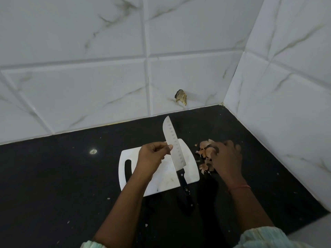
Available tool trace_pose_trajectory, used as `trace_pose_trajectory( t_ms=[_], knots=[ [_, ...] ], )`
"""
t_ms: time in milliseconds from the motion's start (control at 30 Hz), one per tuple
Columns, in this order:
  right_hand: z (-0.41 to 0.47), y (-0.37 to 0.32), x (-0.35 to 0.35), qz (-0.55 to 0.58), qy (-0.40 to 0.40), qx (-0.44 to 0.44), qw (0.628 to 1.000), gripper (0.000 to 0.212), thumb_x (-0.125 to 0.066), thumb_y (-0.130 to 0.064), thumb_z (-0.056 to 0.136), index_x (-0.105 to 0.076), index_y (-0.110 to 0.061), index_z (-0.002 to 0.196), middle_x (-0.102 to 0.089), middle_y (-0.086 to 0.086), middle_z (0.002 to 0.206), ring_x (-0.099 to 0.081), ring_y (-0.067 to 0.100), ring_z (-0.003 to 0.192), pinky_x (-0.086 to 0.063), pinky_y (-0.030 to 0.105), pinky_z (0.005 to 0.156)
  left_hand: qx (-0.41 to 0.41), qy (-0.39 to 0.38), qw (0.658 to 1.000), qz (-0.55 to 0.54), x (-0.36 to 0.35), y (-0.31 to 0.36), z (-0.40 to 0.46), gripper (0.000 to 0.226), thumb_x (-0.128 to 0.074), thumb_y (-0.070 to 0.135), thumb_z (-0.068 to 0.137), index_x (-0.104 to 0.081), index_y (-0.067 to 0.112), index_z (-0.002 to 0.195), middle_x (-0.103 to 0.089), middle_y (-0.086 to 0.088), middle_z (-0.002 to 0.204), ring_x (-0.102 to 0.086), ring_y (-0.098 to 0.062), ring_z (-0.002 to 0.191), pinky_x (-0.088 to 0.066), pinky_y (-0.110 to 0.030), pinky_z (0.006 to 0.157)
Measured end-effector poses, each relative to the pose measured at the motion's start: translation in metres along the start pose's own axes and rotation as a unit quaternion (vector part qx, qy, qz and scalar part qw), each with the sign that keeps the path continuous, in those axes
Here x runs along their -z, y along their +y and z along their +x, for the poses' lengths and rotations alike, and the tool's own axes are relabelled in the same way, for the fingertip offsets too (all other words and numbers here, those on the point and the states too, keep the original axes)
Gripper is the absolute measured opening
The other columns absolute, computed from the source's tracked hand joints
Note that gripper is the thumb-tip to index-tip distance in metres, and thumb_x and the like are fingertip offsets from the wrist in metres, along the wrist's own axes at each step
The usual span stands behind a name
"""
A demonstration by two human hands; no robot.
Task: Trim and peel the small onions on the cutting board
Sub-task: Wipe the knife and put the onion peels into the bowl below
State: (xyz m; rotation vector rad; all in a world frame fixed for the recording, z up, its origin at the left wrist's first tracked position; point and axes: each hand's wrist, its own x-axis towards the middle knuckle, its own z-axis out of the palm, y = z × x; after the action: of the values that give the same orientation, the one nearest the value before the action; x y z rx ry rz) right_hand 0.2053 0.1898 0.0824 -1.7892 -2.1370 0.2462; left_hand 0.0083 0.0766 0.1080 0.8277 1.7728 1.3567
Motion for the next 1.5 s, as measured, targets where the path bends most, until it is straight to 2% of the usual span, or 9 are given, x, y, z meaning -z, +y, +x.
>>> trace_pose_trajectory(
  t_ms=[67, 167, 300, 533, 767, 933, 1100, 1267, 1500],
  knots=[
    [-0.002, -0.001, 0.001, 0.093, 0.016, 0.025, 0.995, 0.030, -0.058, -0.011, 0.090, -0.060, -0.020, 0.118, -0.054, 0.008, 0.119, -0.048, 0.028, 0.113, -0.043, 0.038, 0.090, -0.001, 0.002, 1.000, -0.002, 0.001, 0.000, 0.000, 0.012, -0.070, 0.026, 0.089, -0.077, 0.017, 0.094, -0.075, 0.003, 0.090, -0.059, -0.003, 0.061, -0.045, -0.018, 0.059],
    [-0.007, -0.003, 0.003, 0.231, 0.116, 0.046, 0.965, 0.021, -0.050, -0.005, 0.090, -0.055, -0.023, 0.081, -0.059, 0.002, 0.090, -0.055, 0.022, 0.092, -0.049, 0.039, 0.077, -0.007, 0.005, 1.000, -0.010, 0.004, 0.000, 0.000, 0.009, -0.070, 0.025, 0.089, -0.077, 0.019, 0.091, -0.075, 0.004, 0.088, -0.059, 0.006, 0.055, -0.045, -0.018, 0.059],
    [-0.009, -0.010, 0.004, 0.157, -0.048, -0.024, 0.986, 0.029, -0.038, -0.034, 0.101, -0.061, -0.022, 0.114, -0.055, 0.007, 0.123, -0.046, 0.028, 0.119, -0.039, 0.046, 0.098, -0.008, 0.025, 1.000, -0.013, 0.006, -0.002, 0.000, 0.008, -0.072, 0.026, 0.088, -0.077, 0.019, 0.087, -0.075, 0.006, 0.081, -0.059, 0.003, 0.055, -0.047, -0.019, 0.059],
    [-0.044, -0.045, 0.007, 0.318, -0.359, 0.055, 0.876, 0.025, -0.054, -0.044, 0.094, -0.061, -0.025, 0.108, -0.071, -0.004, 0.097, -0.067, 0.010, 0.089, -0.052, 0.030, 0.079, -0.010, 0.055, 0.997, -0.051, 0.004, 0.001, 0.000, 0.008, -0.072, 0.024, 0.088, -0.077, 0.018, 0.088, -0.072, 0.006, 0.078, -0.056, -0.003, 0.059, -0.046, -0.022, 0.059],
    [-0.038, -0.046, -0.023, 0.277, -0.257, 0.011, 0.926, 0.022, -0.045, -0.026, 0.101, -0.060, -0.015, 0.111, -0.064, 0.003, 0.091, -0.055, 0.006, 0.070, -0.040, 0.021, 0.061, 0.017, 0.031, 0.999, 0.011, 0.035, -0.017, 0.003, 0.033, -0.065, 0.029, 0.094, -0.068, 0.018, 0.125, -0.067, 0.007, 0.119, -0.063, -0.014, 0.102, -0.052, -0.027, 0.084],
    [-0.030, -0.043, -0.059, 0.139, -0.259, 0.014, 0.956, 0.034, -0.053, -0.021, 0.097, -0.056, -0.013, 0.130, -0.059, 0.010, 0.128, -0.056, 0.025, 0.115, -0.042, 0.029, 0.090, -0.019, 0.056, 0.994, 0.096, 0.047, -0.038, 0.008, 0.031, -0.064, 0.023, 0.094, -0.068, 0.025, 0.125, -0.067, 0.005, 0.126, -0.062, -0.010, 0.103, -0.050, -0.030, 0.094],
    [-0.036, -0.047, -0.074, 0.148, -0.240, 0.041, 0.959, 0.035, -0.059, -0.017, 0.094, -0.060, -0.011, 0.129, -0.055, 0.013, 0.128, -0.055, 0.027, 0.116, -0.039, 0.028, 0.098, -0.148, -0.012, 0.919, 0.365, 0.011, -0.059, 0.009, 0.039, -0.053, 0.015, 0.096, -0.064, 0.034, 0.128, -0.064, 0.009, 0.133, -0.057, -0.018, 0.122, -0.044, -0.040, 0.103],
    [-0.034, -0.032, -0.068, 0.137, -0.256, 0.087, 0.953, 0.025, -0.061, -0.022, 0.093, -0.071, -0.020, 0.115, -0.066, 0.007, 0.110, -0.058, 0.022, 0.104, -0.044, 0.030, 0.088, -0.178, -0.138, 0.852, 0.473, -0.029, -0.084, 0.002, 0.057, -0.042, 0.006, 0.097, -0.041, 0.033, 0.147, -0.037, 0.007, 0.157, -0.031, -0.016, 0.146, -0.028, -0.035, 0.114],
    [-0.041, -0.010, -0.054, 0.205, -0.299, 0.052, 0.930, 0.027, -0.078, -0.023, 0.080, -0.069, -0.012, 0.102, -0.060, 0.000, 0.079, -0.056, 0.009, 0.069, -0.041, 0.018, 0.057, -0.174, -0.176, 0.876, 0.414, -0.029, -0.092, -0.006, 0.055, -0.049, 0.008, 0.097, -0.039, 0.023, 0.150, -0.032, -0.001, 0.159, -0.025, -0.020, 0.149, -0.018, -0.026, 0.117]
  ],
)
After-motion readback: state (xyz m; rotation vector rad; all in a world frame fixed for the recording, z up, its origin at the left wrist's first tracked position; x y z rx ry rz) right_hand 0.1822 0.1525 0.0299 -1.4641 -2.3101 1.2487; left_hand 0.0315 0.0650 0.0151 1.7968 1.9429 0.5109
